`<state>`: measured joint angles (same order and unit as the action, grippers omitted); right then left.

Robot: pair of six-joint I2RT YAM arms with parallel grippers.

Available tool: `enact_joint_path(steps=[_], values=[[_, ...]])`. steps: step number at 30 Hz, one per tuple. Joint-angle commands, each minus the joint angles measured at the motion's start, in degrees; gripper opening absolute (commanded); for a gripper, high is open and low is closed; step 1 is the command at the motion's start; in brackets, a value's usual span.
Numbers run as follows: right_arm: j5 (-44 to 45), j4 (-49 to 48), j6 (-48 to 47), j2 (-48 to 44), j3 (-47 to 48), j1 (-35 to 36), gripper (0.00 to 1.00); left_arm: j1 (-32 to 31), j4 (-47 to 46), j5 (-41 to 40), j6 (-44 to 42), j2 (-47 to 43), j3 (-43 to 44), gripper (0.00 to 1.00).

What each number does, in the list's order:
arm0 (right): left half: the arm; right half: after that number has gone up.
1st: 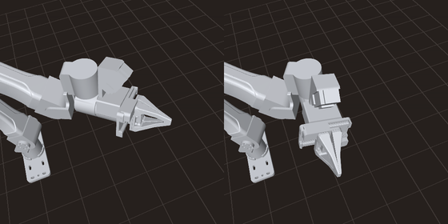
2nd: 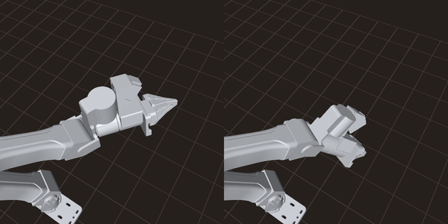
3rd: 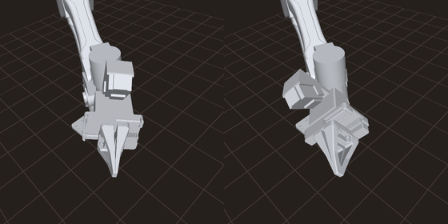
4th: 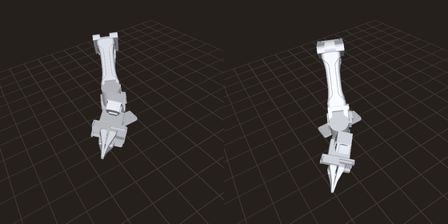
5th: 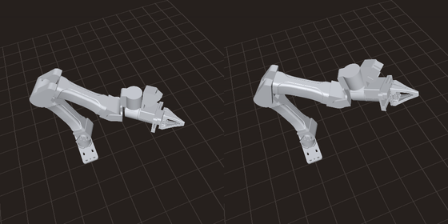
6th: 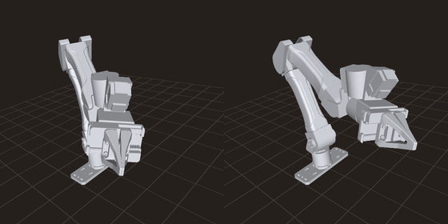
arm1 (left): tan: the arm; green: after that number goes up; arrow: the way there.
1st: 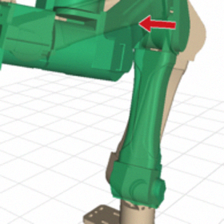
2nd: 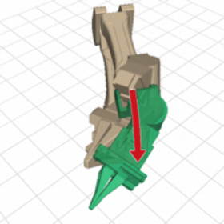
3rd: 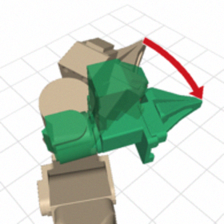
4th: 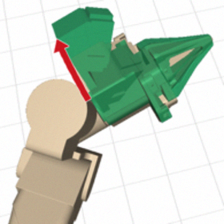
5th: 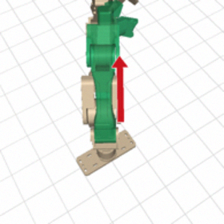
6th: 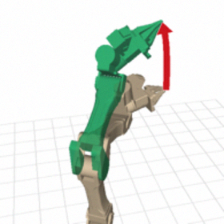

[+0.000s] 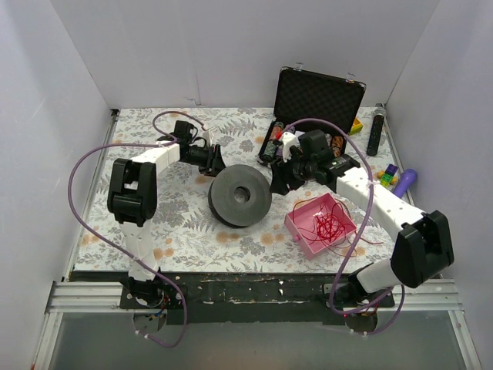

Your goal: Wrap the cables

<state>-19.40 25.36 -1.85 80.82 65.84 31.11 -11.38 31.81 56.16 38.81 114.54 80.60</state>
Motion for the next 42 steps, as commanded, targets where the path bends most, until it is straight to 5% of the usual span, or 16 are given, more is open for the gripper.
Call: enact_joint_path(steps=[1,7,19,27,32,42], values=[[0.59,-3.21,2.90,3.11,-1.59,1.75,0.62,0.13,-2.46,-3.77,-3.47,3.57,5.62,0.34],[0.59,-5.50,3.78,6.72,-2.30,2.99,0.61,0.39,-5.61,-9.13,-4.00,6.57,6.07,0.47],[1.47,-5.06,3.96,6.38,-0.11,3.08,0.59,1.97,-11.51,-20.20,-0.84,5.17,10.36,0.51],[2.88,-4.71,2.11,0.58,2.36,1.59,0.63,1.97,-13.70,-29.78,0.21,-4.92,9.32,0.71],[4.46,-6.46,2.02,-5.92,-1.14,-5.17,0.71,2.06,-14.06,-44.63,2.15,-15.47,4.24,0.98],[5.42,-23.41,5.18,-23.06,-22.40,-29.16,0.85,3.90,-23.54,-62.65,3.12,-39.11,-20.63,0.98]])
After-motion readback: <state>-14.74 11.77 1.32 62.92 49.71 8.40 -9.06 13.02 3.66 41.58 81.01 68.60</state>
